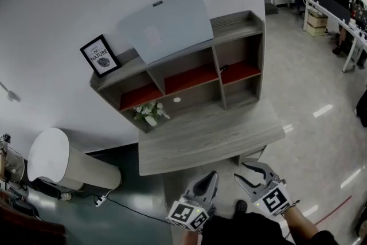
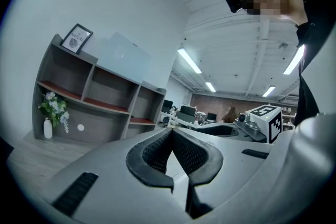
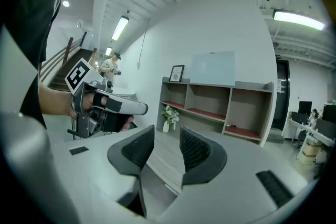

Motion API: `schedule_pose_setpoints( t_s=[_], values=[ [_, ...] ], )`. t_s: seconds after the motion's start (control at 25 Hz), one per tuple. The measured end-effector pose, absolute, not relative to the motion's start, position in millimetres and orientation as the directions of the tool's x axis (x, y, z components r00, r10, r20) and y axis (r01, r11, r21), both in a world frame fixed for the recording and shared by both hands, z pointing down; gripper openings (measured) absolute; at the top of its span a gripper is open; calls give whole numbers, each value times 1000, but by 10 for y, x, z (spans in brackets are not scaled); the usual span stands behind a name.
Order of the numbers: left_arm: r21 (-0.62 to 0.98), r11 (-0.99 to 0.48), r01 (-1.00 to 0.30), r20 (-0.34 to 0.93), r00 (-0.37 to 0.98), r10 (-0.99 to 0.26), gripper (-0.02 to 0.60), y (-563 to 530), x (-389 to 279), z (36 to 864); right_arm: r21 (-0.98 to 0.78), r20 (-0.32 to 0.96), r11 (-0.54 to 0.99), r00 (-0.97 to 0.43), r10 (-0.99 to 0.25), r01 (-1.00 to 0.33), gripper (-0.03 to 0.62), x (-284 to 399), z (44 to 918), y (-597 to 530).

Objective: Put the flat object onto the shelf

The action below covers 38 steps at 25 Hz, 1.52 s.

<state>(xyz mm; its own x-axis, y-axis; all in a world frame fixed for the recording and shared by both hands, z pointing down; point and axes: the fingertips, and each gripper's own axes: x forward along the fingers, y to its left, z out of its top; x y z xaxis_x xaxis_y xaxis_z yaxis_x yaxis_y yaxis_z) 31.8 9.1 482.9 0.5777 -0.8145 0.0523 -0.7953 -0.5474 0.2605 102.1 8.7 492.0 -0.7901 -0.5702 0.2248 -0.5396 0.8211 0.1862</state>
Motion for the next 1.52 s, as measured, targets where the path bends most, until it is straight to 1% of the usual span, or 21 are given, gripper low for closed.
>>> schedule_pose_setpoints(
  t_s=[0.12,0.28,0.36,0.44,0.64,0.76,1.12,1.52],
  values=[
    [264,-535,-803,51,565,-823,12,151,213,4852,163,217,831,-802,-557,-532,145,1011,4948,242],
    [236,-530,-814,54,556,-829,12,192,145,4861,-2,136,822,-814,-564,-570,100,1036,4930,316],
    [229,-528,-818,56,552,-832,12,215,125,4875,-58,137,806,-805,-578,-589,74,1053,4923,316],
    [229,-523,-821,56,548,-835,12,235,118,4888,-60,140,796,-795,-590,-602,60,1081,4923,297],
    [220,-522,-824,52,544,-837,12,298,134,4901,-16,102,794,-791,-604,-608,29,1187,4857,228],
    [215,-513,-831,46,533,-845,12,302,102,4878,-34,105,785,-784,-612,-618,17,1250,4825,177],
    [196,-498,-844,41,515,-856,12,245,26,4854,-73,97,769,-772,-628,-635,12,1313,4855,105],
    [179,-517,-837,47,533,-845,12,239,57,4868,-36,99,766,-765,-636,-642,12,1271,4855,92]
  ],
)
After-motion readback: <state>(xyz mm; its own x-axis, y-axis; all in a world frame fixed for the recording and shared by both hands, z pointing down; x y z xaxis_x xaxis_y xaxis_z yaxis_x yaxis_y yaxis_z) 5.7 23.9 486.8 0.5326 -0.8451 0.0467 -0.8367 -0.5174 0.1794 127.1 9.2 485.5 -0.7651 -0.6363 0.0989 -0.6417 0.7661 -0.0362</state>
